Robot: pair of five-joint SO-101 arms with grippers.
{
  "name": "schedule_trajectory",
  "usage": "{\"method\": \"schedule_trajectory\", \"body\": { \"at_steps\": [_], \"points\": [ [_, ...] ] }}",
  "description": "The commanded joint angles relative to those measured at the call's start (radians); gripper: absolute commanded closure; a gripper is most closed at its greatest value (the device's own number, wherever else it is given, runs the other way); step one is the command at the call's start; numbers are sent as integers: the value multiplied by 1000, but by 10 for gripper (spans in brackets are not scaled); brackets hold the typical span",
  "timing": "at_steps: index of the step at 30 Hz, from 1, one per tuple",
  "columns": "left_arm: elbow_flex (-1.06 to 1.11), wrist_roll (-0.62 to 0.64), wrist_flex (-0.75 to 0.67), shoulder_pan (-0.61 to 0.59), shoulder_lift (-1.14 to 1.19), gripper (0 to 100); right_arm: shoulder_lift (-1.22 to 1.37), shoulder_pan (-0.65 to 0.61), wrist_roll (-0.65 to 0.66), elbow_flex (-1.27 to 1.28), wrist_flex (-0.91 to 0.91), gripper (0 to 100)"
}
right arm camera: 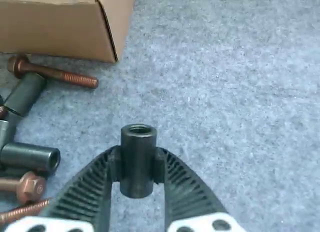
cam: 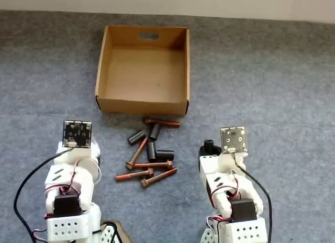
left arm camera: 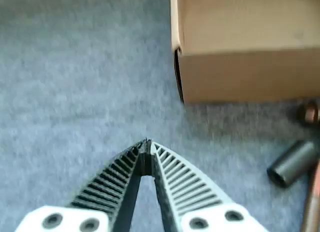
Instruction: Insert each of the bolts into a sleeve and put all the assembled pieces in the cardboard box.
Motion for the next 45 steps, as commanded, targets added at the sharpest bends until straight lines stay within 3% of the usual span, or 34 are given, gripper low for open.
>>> {"method": "schedule_trajectory", "body": {
  "at_steps": [1, 7, 11, 16, 22, 26, 31, 40, 45],
  "points": [
    [15, -8, -123, 10, -7, 992, -13, 5, -3, 30, 1, 992],
    [15, -12, -120, -127, -7, 986, -13, 5, -3, 30, 1, 992],
    [1, -34, -101, -145, -7, 897, -13, 5, -3, 28, 1, 992],
    [-254, 18, 118, -134, -5, 890, -13, 5, -2, 28, 1, 992],
    [-536, -25, 316, 22, 4, 888, -13, 4, -2, 28, -1, 992],
    [-492, -161, 367, 120, 153, 888, -13, 4, -2, 28, -1, 992],
    [-364, -422, 367, 213, 444, 889, -13, 4, -2, 30, -1, 992],
    [-363, -362, 339, 294, 595, 885, -13, 4, -2, 30, -1, 992],
    [-361, -367, 399, 355, 596, 792, -13, 4, -2, 30, -1, 992]
  ]
}}
